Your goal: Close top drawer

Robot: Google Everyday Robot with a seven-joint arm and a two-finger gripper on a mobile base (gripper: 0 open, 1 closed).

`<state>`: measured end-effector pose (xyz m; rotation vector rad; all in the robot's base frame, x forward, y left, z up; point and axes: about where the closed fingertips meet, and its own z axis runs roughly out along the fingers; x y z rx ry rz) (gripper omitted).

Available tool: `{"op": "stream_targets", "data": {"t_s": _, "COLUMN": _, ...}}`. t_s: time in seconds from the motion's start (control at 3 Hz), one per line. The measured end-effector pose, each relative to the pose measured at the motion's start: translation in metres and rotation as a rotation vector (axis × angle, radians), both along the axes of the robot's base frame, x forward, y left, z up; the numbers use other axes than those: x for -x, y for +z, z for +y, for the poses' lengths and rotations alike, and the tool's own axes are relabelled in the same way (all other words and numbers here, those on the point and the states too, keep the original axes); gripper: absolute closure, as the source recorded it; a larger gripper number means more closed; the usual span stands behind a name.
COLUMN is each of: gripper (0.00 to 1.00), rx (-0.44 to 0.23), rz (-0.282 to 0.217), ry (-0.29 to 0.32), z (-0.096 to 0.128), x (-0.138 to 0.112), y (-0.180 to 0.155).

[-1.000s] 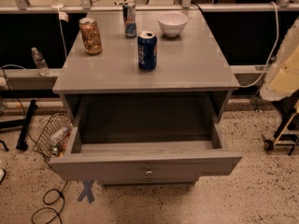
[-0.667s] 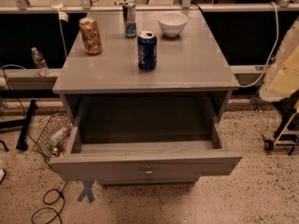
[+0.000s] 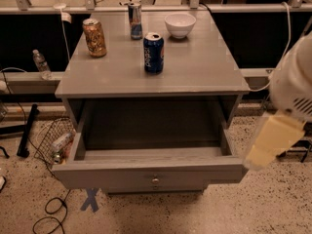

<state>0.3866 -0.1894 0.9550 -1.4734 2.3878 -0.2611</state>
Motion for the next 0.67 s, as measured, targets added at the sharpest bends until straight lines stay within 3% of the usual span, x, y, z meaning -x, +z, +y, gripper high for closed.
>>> {"op": "stream_targets", "data": {"t_s": 0.67, "gripper": 0.0, "rx": 0.0, "rz": 0.029, "ry": -0.034, "z": -0.0005, "x": 0.0075, "y": -0.0136}}
